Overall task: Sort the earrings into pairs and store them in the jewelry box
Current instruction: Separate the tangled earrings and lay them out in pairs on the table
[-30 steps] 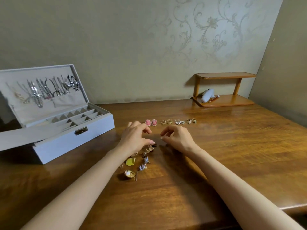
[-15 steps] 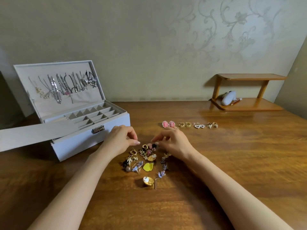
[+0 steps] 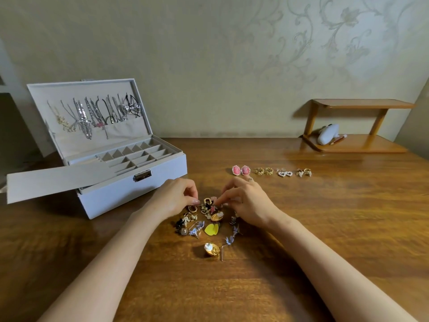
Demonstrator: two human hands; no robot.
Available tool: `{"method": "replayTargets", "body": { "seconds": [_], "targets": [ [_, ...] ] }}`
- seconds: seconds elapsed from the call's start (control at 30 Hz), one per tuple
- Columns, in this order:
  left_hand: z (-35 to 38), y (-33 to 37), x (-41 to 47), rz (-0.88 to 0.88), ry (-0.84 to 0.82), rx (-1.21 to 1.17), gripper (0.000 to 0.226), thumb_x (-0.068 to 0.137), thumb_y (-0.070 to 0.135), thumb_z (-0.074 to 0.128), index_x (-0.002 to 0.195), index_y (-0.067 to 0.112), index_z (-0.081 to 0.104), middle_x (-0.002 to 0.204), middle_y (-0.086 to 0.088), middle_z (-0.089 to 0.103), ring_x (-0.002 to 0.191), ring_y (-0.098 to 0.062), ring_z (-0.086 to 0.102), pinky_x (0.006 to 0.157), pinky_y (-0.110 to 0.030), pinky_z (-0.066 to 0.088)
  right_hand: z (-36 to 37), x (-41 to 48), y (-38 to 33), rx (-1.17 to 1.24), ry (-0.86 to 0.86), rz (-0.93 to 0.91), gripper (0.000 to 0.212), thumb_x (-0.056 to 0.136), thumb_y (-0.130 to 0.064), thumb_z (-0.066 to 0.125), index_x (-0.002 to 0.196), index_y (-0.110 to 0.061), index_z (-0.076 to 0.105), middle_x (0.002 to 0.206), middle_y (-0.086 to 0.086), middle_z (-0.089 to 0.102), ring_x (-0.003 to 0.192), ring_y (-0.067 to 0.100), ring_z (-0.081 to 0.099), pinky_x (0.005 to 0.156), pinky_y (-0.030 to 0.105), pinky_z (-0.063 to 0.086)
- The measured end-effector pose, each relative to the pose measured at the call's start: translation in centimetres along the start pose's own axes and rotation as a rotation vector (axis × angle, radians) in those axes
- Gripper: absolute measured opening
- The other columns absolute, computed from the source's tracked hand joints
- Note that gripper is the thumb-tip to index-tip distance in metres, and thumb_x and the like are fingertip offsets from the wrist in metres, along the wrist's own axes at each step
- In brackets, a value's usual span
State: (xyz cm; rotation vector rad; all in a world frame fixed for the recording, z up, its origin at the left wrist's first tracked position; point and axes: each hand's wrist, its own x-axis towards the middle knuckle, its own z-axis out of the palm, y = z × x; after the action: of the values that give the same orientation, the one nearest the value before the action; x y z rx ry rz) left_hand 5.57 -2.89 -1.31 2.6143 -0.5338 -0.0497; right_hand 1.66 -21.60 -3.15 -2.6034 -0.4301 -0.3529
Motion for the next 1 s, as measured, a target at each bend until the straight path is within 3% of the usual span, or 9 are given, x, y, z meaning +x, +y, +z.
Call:
{"method": "replayTargets", "body": {
  "seconds": [0.13,0.37,0.5,0.6,0.77,0.83,1.0],
  "targets": [
    [-0.2,0.3,0.0,0.009,0.055,-0.028,0.007,0.087,0.02,0.062,0.081,0.02,0.058,0.09,0.003,0.061,0.079,-0.008,0.053,0.074,-0.025,0.044,-0.4,-0.1,-0.2,-0.03,-0.023,0.015,0.022,0.087,-0.017,0.061,0.094,-0.034,0.074,0.109,-0.01,0.057,0.106,0.013,0.043,0.094,0.033,0.036],
    [0.0,0.0,0.1,0.024,0.078,-0.043,0.005,0.088,0.017,0.061,0.084,0.02,0.059,0.092,0.004,0.06,0.083,-0.009,0.054,0.077,-0.025,0.045,-0.7,-0.2,-0.5,0.035,-0.008,0.015,0.026,0.085,-0.012,0.061,0.093,-0.033,0.074,0.101,-0.012,0.054,0.096,0.01,0.04,0.086,0.03,0.038],
    [0.1,-0.2,0.2,0.032,0.09,-0.059,0.005,0.088,0.016,0.061,0.084,0.02,0.06,0.09,0.005,0.06,0.08,-0.007,0.054,0.077,-0.026,0.046,-1.0,-0.5,-0.7,0.102,-0.115,-0.066,0.04,0.083,-0.001,0.05,0.089,-0.032,0.074,0.099,-0.014,0.053,0.099,0.015,0.043,0.086,0.031,0.038],
    [0.3,-0.4,0.3,0.024,0.1,-0.052,0.003,0.088,0.017,0.061,0.085,0.019,0.061,0.088,0.006,0.058,0.074,-0.003,0.05,0.074,-0.024,0.043,-1.1,-0.5,-0.7,0.078,-0.166,-0.096,0.043,0.074,-0.006,0.042,0.085,-0.032,0.074,0.1,-0.015,0.053,0.097,0.01,0.042,0.093,0.034,0.036],
    [0.6,-0.8,0.7,-0.018,0.114,-0.058,0.003,0.087,0.021,0.062,0.084,0.021,0.061,0.089,0.005,0.061,0.078,-0.007,0.052,0.077,-0.027,0.047,-1.6,-0.4,-0.2,0.063,-0.228,-0.085,0.03,0.071,-0.01,0.057,0.079,-0.035,0.072,0.099,-0.017,0.055,0.104,0.016,0.046,0.096,0.042,0.038],
    [0.8,-0.8,0.8,-0.032,0.113,-0.047,0.004,0.087,0.023,0.062,0.085,0.02,0.061,0.087,0.006,0.059,0.077,-0.007,0.052,0.075,-0.026,0.045,-1.8,-0.5,-0.1,0.076,-0.253,-0.081,0.027,0.067,-0.018,0.055,0.075,-0.039,0.07,0.098,-0.018,0.054,0.104,0.016,0.047,0.097,0.042,0.036],
    [1.0,-1.0,0.8,-0.051,0.139,0.001,0.007,0.087,0.027,0.062,0.084,0.021,0.059,0.085,0.007,0.058,0.08,-0.009,0.055,0.075,-0.028,0.049,-1.7,-0.4,0.0,0.097,-0.164,-0.059,0.032,0.063,-0.019,0.044,0.07,-0.03,0.072,0.096,-0.013,0.057,0.098,0.013,0.048,0.096,0.041,0.037]
  ]
}}
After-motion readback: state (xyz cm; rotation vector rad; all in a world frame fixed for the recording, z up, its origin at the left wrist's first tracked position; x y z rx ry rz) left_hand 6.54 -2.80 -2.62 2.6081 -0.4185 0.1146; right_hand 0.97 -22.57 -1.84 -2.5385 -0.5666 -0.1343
